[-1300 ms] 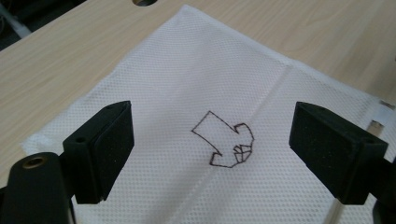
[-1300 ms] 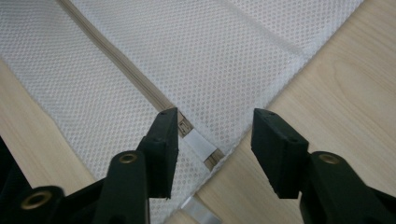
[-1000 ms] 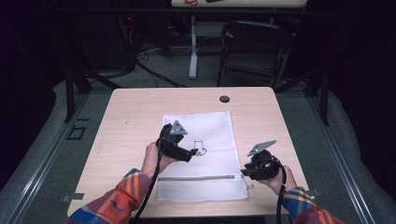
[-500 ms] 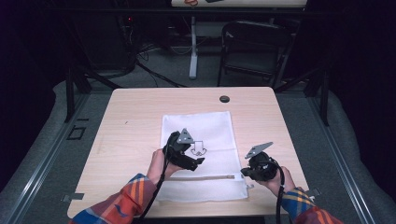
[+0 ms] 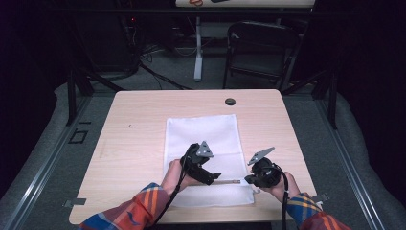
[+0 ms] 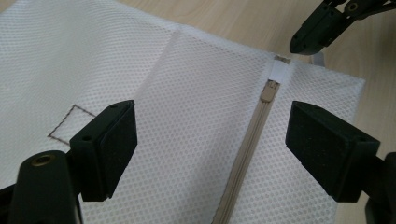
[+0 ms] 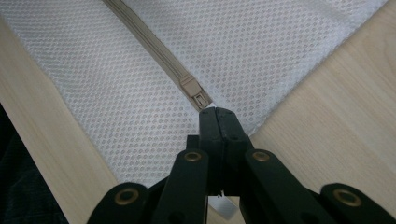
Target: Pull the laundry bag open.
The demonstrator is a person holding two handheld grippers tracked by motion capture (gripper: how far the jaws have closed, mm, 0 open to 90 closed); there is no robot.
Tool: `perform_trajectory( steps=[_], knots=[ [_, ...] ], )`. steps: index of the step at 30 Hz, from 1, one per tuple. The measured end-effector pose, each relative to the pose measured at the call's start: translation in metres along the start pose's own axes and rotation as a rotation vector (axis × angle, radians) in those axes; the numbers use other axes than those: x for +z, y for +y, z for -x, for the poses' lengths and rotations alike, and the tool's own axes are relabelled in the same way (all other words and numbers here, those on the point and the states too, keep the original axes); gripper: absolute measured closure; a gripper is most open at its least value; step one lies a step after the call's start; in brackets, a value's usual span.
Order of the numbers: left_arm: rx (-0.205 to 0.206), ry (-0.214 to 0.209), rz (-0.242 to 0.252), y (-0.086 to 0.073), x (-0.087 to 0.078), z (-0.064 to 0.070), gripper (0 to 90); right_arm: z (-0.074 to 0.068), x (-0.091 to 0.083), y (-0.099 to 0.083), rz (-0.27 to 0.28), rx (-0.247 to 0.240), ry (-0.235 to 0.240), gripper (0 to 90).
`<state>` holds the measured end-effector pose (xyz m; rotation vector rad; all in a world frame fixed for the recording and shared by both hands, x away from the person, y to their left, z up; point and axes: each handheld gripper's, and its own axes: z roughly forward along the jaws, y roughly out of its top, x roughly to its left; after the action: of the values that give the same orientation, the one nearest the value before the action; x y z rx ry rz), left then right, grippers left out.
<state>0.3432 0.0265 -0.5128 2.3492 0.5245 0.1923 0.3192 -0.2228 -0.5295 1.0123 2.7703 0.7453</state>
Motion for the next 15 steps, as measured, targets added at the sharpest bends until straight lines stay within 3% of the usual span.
perform_trajectory(
  steps=[6, 15],
  knots=[
    [0.037, -0.034, -0.010, 0.004, 0.013, 0.009, 21.0, -0.001, 0.006, 0.002, -0.014, -0.002, 0.000, 90.0],
    [0.055, -0.090, -0.021, 0.006, 0.033, 0.015, 31.5, 0.000, 0.014, 0.005, -0.013, 0.002, -0.003, 90.0]
  ],
)
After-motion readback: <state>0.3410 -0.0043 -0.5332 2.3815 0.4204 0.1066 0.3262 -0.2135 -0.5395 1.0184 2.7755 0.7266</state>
